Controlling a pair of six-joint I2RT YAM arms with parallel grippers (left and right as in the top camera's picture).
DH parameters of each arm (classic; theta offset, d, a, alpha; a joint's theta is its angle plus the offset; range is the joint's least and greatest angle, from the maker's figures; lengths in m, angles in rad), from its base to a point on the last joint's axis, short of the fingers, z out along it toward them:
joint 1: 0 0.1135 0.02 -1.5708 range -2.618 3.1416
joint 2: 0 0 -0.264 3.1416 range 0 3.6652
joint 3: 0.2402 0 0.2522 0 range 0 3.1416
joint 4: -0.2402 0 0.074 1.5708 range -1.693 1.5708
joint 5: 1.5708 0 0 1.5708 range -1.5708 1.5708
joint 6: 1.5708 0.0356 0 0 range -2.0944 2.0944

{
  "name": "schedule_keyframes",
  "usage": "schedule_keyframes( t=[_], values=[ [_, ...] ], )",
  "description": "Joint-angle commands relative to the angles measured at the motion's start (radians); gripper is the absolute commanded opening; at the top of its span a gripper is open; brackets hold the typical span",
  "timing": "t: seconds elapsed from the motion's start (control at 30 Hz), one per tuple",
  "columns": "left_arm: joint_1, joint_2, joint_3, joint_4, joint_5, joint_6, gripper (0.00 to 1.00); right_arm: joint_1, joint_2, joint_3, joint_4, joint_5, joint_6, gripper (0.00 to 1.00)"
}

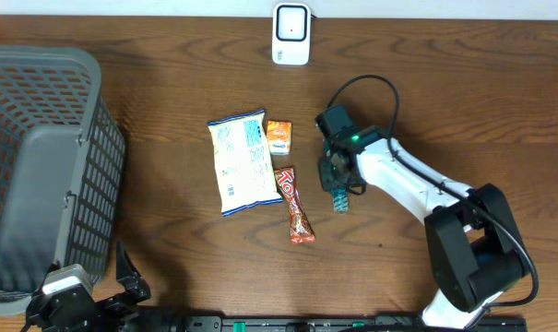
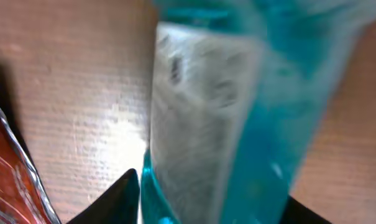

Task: Scan the item barcode

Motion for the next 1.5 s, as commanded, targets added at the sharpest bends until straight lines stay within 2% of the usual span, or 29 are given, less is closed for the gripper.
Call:
schedule_keyframes(
  t=[0.0, 0.07, 0.13, 0.2, 0.33, 0.43, 0.5, 0.7, 0.77, 0.87, 1.0, 1.07, 1.47],
  values=[
    [0.003, 0.000, -0.072, -0.099, -0.028, -0.070, 0.98, 0.013, 0.016, -0.019, -0.013, 0.041, 0.012, 0.50],
    [0.003, 0.000, -0.072, -0.099, -0.028, -0.070, 0.98, 0.013, 0.021, -0.032, -0.011, 0.042, 0.024, 0.47],
    [0.003, 0.000, -0.072, -0.099, -0.028, -0.070, 0.98, 0.013, 0.026, -0.043, -0.011, 0.042, 0.042, 0.30],
    [0.003, 0.000, -0.072, -0.099, -0.028, -0.070, 0.98, 0.013, 0.031, -0.049, -0.011, 0.042, 0.053, 0.21],
    [0.003, 0.000, -0.072, -0.099, -0.028, -0.070, 0.98, 0.014, 0.032, -0.049, -0.011, 0.045, 0.053, 0.13],
    [0.003, 0.000, -0.072, -0.099, -0.028, -0.070, 0.98, 0.014, 0.040, -0.058, -0.006, 0.055, 0.052, 0.18],
    [0.003, 0.000, -0.072, -0.099, -0.028, -0.070, 0.98, 0.015, 0.065, -0.075, -0.003, 0.057, 0.053, 0.32],
    [0.003, 0.000, -0.072, -0.099, -0.028, -0.070, 0.98, 0.017, 0.139, -0.096, -0.005, 0.045, 0.068, 0.36],
    [0.003, 0.000, -0.072, -0.099, -0.028, -0.070, 0.98, 0.017, 0.148, -0.096, -0.004, 0.040, 0.068, 0.32],
    [0.003, 0.000, -0.072, -0.099, -0.028, -0.070, 0.98, 0.017, 0.148, -0.095, -0.002, 0.037, 0.068, 0.15],
    [0.003, 0.000, -0.072, -0.099, -0.028, -0.070, 0.98, 0.011, 0.147, -0.087, -0.005, 0.004, 0.067, 0.01],
    [0.003, 0.000, -0.072, -0.099, -0.028, -0.070, 0.98, -0.002, 0.143, -0.069, -0.012, -0.059, 0.050, 0.01],
    [0.003, 0.000, -0.072, -0.099, -0.028, -0.070, 0.98, -0.183, 0.103, 0.024, -0.031, -0.625, -0.433, 0.01]
  ],
)
